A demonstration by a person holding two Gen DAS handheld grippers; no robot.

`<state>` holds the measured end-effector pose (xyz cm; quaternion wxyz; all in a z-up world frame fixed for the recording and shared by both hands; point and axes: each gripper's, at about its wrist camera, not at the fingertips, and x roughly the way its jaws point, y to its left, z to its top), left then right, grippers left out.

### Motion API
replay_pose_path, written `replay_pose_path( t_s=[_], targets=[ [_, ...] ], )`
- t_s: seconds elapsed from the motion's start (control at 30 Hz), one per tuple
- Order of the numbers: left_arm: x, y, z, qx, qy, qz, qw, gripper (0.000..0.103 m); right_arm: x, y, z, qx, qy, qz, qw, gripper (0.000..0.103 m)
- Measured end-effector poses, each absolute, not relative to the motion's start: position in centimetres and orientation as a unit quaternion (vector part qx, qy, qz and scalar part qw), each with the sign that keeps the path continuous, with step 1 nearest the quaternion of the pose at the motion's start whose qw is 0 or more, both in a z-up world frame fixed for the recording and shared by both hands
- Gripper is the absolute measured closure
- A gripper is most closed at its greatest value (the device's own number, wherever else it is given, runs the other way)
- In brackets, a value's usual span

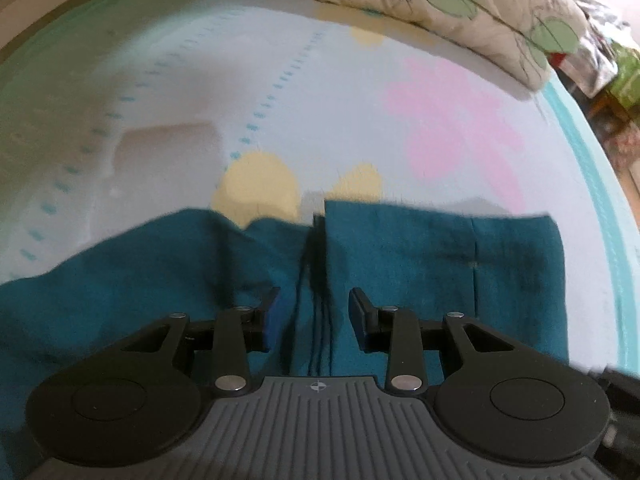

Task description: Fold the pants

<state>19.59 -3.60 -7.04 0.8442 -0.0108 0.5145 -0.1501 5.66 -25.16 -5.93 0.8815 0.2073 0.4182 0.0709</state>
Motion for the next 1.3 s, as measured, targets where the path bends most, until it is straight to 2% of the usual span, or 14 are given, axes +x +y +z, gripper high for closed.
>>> replay_pose_path(
  t_s=[0.13, 0.47, 0.6, 0.77, 0.9, 1.0, 1.07, 1.13, 1.23, 1.3],
  targets=[
    [18.2, -3.4, -7.0, 0.013, 0.509, -0.137, 0.85, 0.068, 4.2, -27.7, -7.4, 0.227, 0.411, 0.035, 0.882, 0.062],
    [16.6, -1.8, -9.7, -0.037, 0.54, -0.126, 0.832, 0.067, 2.6, -27.0, -9.0, 0.262, 0.394, 0.05, 0.88, 0.062],
    [16.4, -2.6, -9.9, -0.023, 0.529, -0.142, 0.836, 0.051, 2.3, -27.7, -9.2, 0.266, 0.375, 0.058, 0.886, 0.062],
    [15.8, -3.1, -10.3, -0.016, 0.51, -0.141, 0.848, 0.045, 2.4, -28.3, -9.2, 0.264, 0.348, 0.059, 0.898, 0.062],
    [15.8, -4.0, -10.8, -0.008, 0.501, -0.149, 0.853, 0.034, 2.3, -29.1, -9.5, 0.291, 0.336, 0.055, 0.894, 0.062],
    [15.8, -4.6, -10.7, 0.001, 0.505, -0.138, 0.852, 0.034, 2.1, -29.6, -9.8, 0.299, 0.34, 0.047, 0.891, 0.062],
    [15.7, -4.8, -10.5, 0.0, 0.506, -0.129, 0.853, 0.041, 2.0, -29.8, -10.0, 0.305, 0.341, 0.043, 0.888, 0.062],
    [15.5, -4.8, -10.3, -0.006, 0.494, -0.132, 0.859, 0.09, 1.9, -30.0, -10.2, 0.31, 0.342, 0.04, 0.886, 0.062],
    [15.0, -4.2, -9.3, -0.038, 0.494, -0.121, 0.86, 0.098, 1.7, -30.1, -10.4, 0.315, 0.346, 0.033, 0.883, 0.062],
    [14.0, -4.1, -8.1, -0.047, 0.48, -0.116, 0.868, 0.098, 1.6, -30.2, -10.5, 0.315, 0.348, 0.03, 0.882, 0.062]
  ],
)
